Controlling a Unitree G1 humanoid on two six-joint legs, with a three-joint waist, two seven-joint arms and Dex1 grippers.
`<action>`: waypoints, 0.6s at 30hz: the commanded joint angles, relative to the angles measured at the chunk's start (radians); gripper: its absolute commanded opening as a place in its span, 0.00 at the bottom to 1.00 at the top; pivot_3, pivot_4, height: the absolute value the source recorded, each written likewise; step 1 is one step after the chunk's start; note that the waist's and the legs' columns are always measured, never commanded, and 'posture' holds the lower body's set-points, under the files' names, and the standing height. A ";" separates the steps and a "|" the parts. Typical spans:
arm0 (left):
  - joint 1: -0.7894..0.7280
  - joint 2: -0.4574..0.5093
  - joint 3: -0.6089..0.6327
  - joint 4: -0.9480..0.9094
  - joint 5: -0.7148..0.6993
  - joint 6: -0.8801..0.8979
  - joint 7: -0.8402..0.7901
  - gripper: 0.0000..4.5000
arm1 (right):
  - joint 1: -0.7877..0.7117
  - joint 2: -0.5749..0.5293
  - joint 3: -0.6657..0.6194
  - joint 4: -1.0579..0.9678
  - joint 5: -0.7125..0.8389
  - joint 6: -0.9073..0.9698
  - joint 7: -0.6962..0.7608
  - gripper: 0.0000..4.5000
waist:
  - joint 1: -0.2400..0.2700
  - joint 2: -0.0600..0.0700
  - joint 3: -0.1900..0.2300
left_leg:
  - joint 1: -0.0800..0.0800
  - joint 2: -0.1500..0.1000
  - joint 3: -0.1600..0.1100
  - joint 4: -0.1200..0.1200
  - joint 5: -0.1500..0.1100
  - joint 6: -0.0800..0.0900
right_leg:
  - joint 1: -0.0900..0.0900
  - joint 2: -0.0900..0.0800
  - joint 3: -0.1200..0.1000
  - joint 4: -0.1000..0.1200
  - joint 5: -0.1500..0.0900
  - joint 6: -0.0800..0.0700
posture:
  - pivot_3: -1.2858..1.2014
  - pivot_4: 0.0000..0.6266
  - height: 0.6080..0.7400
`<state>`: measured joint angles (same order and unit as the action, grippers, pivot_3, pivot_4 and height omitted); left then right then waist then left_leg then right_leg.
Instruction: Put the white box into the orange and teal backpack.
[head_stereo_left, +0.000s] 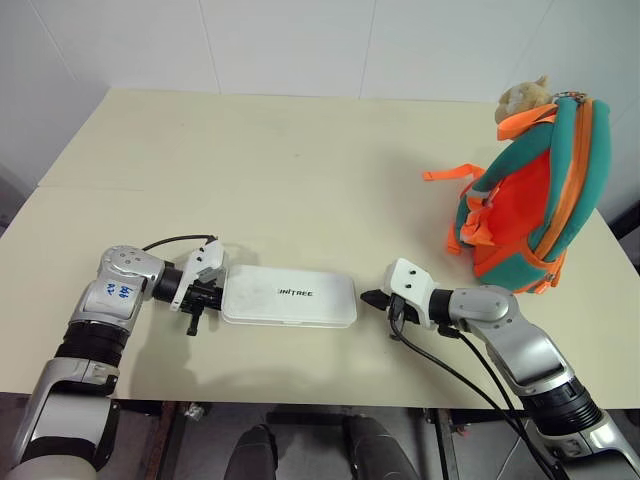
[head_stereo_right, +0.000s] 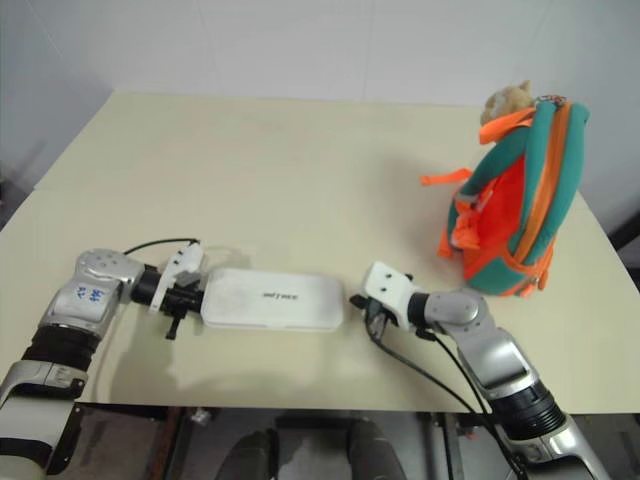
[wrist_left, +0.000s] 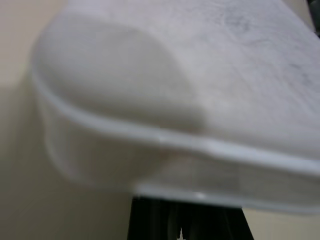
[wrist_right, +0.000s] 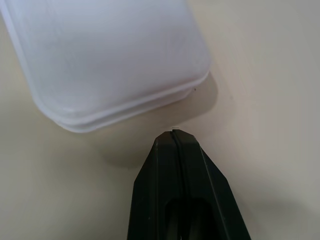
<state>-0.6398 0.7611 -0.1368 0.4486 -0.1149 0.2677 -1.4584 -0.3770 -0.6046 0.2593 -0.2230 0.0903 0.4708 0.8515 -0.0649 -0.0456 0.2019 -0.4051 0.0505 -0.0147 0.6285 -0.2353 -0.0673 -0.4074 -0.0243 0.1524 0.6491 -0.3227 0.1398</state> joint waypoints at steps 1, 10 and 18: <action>0.011 0.060 -0.024 0.011 0.075 0.040 0.058 0.01 | -0.007 -0.012 -0.033 -0.004 -0.001 -0.024 -0.004 0.00 | -0.003 0.000 0.000 | 0.000 0.000 0.000 0.000 0.000 0.000 | 0.000 0.000 0.000 0.000 0.000 0.000 | 0.52 0.24 1.00; 0.062 0.144 -0.033 -0.086 0.077 0.159 0.096 0.01 | -0.015 -0.024 -0.042 0.033 -0.010 -0.051 -0.009 0.00 | -0.023 0.000 0.000 | 0.002 0.000 0.000 0.000 0.000 0.000 | -0.001 0.001 0.001 0.003 -0.001 -0.002 | 0.52 0.24 1.00; 0.095 0.196 0.013 -0.154 0.044 0.225 0.143 0.01 | -0.038 -0.024 -0.061 0.064 -0.014 -0.078 -0.002 0.00 | -0.028 0.000 0.000 | 0.002 0.000 0.001 -0.001 0.000 0.000 | -0.001 0.001 0.002 0.004 -0.002 -0.003 | 0.52 0.24 1.00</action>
<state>-0.5752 0.9243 -0.1337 0.2765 -0.0972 0.4744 -1.3558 -0.3996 -0.6182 0.2298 -0.1441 0.0689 0.4131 0.8474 -0.0932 -0.0455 0.2018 -0.4030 0.0510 -0.0140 0.6271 -0.2349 -0.0671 -0.4088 -0.0230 0.1542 0.6530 -0.3246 0.1370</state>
